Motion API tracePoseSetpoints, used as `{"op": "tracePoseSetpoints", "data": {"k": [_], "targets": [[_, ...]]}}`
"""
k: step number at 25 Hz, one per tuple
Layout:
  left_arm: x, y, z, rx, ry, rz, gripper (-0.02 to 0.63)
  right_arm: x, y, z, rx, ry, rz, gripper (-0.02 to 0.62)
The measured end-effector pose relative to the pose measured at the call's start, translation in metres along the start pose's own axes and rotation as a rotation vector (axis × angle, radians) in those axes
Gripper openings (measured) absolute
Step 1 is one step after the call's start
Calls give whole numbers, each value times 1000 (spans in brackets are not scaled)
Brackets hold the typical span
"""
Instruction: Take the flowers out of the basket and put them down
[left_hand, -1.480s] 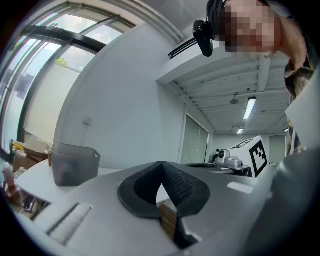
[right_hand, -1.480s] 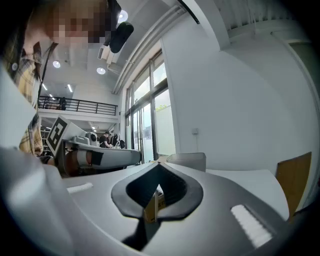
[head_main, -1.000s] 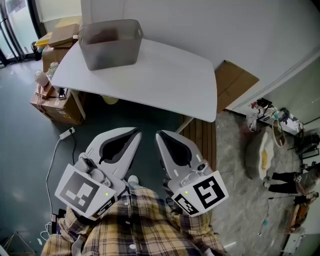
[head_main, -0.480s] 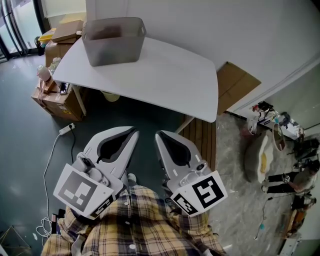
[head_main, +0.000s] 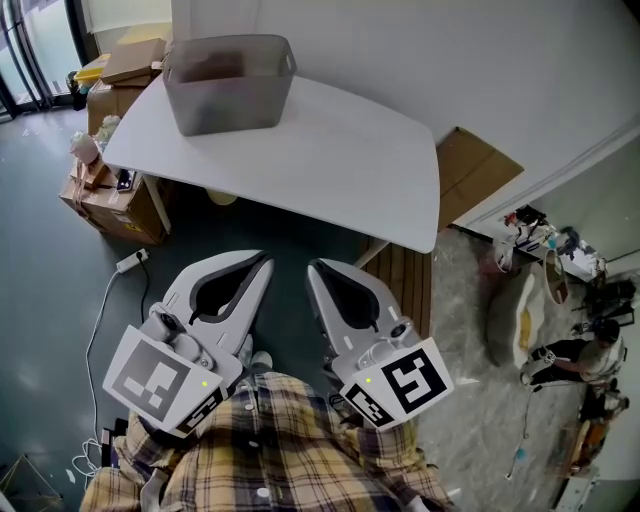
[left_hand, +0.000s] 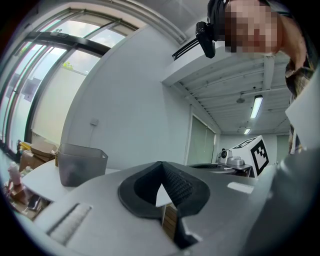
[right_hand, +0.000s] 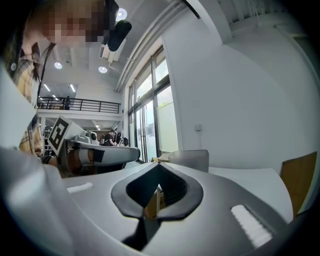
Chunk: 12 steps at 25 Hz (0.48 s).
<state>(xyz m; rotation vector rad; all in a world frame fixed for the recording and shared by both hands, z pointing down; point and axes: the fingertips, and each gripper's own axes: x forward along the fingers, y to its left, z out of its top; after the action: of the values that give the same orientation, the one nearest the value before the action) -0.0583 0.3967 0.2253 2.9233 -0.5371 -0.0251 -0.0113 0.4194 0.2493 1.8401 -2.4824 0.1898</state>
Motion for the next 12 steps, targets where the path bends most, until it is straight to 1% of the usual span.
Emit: {"op": "tracePoseSetpoints", "data": {"k": [7,12], "targets": [[22,56,11,-2,-4,-8,12,55,-15,8,1,6,-10,5],[42,110,23,-3,-2,-6,12,108,-33,18,4,5,-18,5]]}}
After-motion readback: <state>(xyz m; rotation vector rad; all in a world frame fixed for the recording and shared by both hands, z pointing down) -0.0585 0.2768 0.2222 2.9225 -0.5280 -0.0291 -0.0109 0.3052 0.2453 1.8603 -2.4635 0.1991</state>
